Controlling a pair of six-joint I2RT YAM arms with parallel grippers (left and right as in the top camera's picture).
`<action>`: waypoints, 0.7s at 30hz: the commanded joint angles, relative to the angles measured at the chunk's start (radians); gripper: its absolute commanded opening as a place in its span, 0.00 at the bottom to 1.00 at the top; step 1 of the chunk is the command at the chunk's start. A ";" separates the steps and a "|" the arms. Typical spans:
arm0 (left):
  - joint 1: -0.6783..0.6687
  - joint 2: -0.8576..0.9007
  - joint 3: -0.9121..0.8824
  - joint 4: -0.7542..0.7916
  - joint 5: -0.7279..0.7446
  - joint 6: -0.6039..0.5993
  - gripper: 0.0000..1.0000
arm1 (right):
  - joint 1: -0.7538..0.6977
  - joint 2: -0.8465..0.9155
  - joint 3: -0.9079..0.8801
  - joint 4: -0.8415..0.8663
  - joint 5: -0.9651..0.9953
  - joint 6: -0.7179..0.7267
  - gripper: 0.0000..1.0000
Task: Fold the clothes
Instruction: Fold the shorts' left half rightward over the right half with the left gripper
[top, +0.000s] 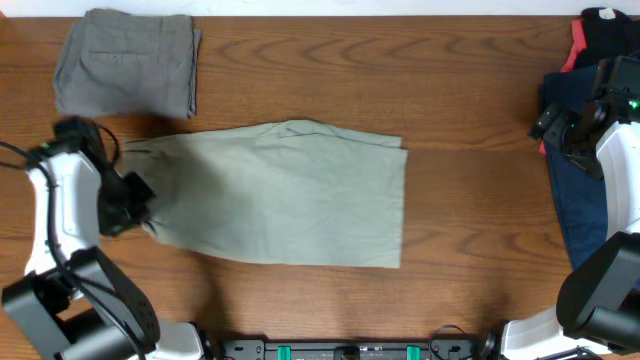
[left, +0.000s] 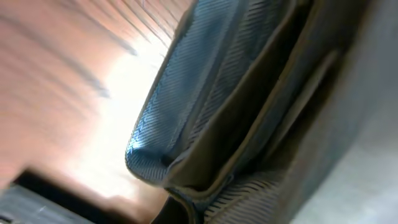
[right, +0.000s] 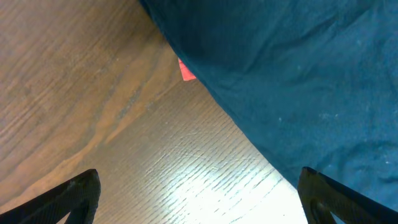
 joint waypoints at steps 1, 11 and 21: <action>0.000 -0.021 0.152 -0.087 -0.063 -0.031 0.06 | -0.001 -0.010 0.001 0.000 0.011 -0.012 0.99; -0.156 -0.056 0.373 -0.308 -0.062 -0.028 0.06 | -0.001 -0.010 0.001 0.000 0.011 -0.012 0.99; -0.523 -0.095 0.373 -0.323 -0.010 -0.047 0.06 | -0.001 -0.010 0.001 0.000 0.011 -0.012 0.99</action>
